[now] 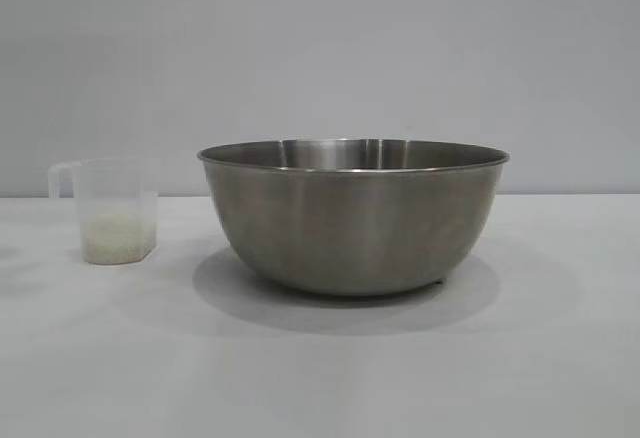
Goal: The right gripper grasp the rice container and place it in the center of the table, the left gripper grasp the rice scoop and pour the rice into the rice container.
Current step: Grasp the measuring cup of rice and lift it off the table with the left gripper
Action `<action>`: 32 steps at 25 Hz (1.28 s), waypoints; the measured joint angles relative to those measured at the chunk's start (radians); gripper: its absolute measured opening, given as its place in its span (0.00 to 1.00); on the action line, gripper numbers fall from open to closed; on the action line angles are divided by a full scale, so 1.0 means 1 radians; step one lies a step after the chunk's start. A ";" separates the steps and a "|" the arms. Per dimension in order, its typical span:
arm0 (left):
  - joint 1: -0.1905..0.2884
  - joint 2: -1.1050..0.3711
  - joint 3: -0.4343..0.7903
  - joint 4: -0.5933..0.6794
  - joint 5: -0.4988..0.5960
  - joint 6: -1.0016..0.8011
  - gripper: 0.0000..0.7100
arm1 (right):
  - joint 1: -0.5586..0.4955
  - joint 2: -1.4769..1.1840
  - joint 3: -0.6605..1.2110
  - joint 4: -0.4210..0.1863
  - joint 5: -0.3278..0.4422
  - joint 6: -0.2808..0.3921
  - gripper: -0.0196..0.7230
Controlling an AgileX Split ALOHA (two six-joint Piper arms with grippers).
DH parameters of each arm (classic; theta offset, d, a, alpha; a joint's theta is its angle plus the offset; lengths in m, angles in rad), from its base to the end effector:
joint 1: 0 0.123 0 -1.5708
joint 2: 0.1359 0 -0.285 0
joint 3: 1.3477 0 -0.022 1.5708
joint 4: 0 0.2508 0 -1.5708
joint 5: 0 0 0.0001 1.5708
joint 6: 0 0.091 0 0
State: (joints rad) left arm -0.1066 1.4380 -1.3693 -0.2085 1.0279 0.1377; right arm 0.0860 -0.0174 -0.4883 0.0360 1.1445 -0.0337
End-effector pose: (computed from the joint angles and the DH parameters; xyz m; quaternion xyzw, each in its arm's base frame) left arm 0.2961 -0.0479 0.3592 0.0897 0.9518 -0.0962 0.2770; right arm -0.0101 0.0021 0.2673 -0.0537 0.8711 0.0307 0.4871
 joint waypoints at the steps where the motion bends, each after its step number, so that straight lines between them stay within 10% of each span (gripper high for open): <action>1: 0.000 -0.015 0.000 0.008 0.012 -0.010 0.56 | 0.000 0.000 0.000 0.000 0.000 0.000 0.54; 18: 0.001 -0.231 0.099 0.072 0.214 -0.082 0.56 | 0.000 0.000 0.000 0.000 -0.002 0.000 0.54; 32: 0.001 -0.595 0.705 -0.107 -0.297 0.031 0.56 | 0.000 0.000 0.000 0.000 -0.002 0.000 0.54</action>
State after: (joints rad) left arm -0.1060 0.8434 -0.6640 -0.3157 0.7313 0.1686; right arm 0.0860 -0.0174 -0.4883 0.0360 1.1429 -0.0337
